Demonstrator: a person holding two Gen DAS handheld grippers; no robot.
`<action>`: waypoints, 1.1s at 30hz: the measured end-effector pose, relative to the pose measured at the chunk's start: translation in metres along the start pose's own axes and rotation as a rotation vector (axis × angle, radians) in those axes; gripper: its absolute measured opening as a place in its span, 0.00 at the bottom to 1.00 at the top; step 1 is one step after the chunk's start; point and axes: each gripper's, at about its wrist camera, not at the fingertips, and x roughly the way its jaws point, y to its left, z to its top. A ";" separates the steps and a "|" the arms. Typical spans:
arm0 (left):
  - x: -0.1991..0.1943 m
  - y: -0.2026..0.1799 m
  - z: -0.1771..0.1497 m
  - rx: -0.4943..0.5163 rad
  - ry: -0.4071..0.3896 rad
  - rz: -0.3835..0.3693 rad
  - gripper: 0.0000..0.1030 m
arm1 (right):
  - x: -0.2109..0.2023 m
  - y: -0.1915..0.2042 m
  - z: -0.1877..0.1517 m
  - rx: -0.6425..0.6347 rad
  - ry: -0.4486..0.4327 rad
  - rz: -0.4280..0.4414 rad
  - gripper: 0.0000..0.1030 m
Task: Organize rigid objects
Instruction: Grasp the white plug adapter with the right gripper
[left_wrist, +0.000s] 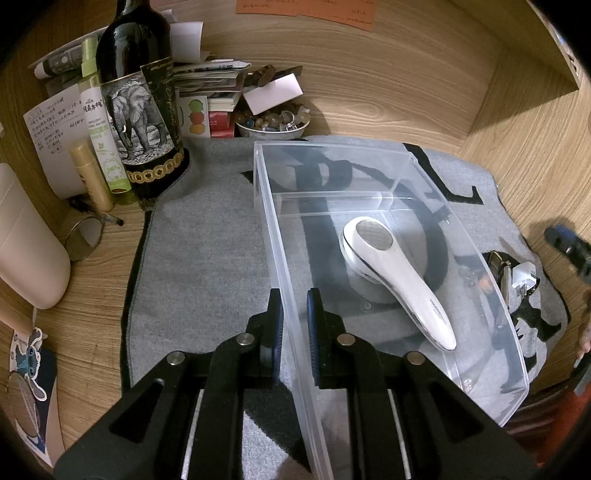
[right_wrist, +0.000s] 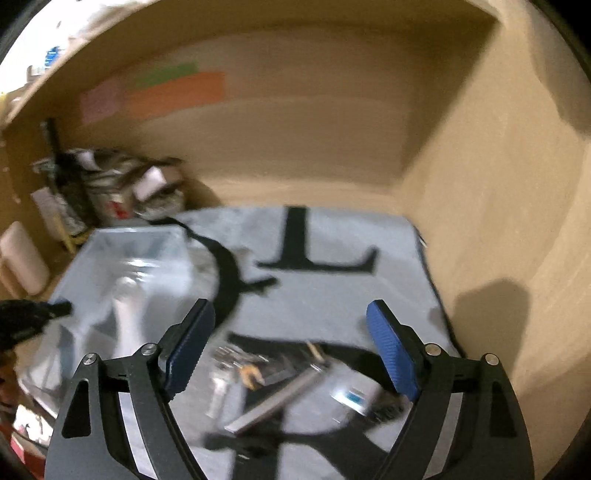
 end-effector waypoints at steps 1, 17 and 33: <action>0.000 0.000 0.000 -0.001 0.000 -0.001 0.12 | 0.004 -0.006 -0.005 0.011 0.019 -0.014 0.80; 0.000 0.001 0.001 0.000 0.001 0.002 0.12 | 0.043 -0.044 -0.051 0.114 0.163 -0.045 0.58; 0.000 0.000 0.001 0.001 0.000 0.003 0.12 | 0.023 -0.025 -0.029 0.066 0.063 0.002 0.38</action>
